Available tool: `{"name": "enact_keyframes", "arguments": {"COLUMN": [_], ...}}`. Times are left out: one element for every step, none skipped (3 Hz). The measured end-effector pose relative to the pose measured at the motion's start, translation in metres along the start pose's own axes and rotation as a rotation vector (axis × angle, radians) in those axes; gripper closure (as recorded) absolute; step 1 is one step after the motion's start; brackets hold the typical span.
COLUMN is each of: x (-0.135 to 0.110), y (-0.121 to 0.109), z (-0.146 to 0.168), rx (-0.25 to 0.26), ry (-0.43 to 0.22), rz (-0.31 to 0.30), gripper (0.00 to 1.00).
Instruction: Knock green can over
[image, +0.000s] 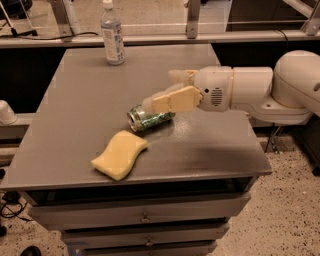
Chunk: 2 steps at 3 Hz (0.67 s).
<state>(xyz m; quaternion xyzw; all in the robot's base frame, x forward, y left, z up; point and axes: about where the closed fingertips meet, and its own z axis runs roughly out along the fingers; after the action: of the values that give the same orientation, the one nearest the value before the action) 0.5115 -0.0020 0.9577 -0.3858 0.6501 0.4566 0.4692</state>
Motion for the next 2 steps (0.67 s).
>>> {"name": "enact_keyframes", "arguments": {"x": [0.003,0.005], "y": [-0.009,-0.020], "z": [0.019,0.038], "rx": [0.010,0.018], "ry": [0.032,0.066], "rz": [-0.068,-0.123], "gripper": [0.00,0.00]}}
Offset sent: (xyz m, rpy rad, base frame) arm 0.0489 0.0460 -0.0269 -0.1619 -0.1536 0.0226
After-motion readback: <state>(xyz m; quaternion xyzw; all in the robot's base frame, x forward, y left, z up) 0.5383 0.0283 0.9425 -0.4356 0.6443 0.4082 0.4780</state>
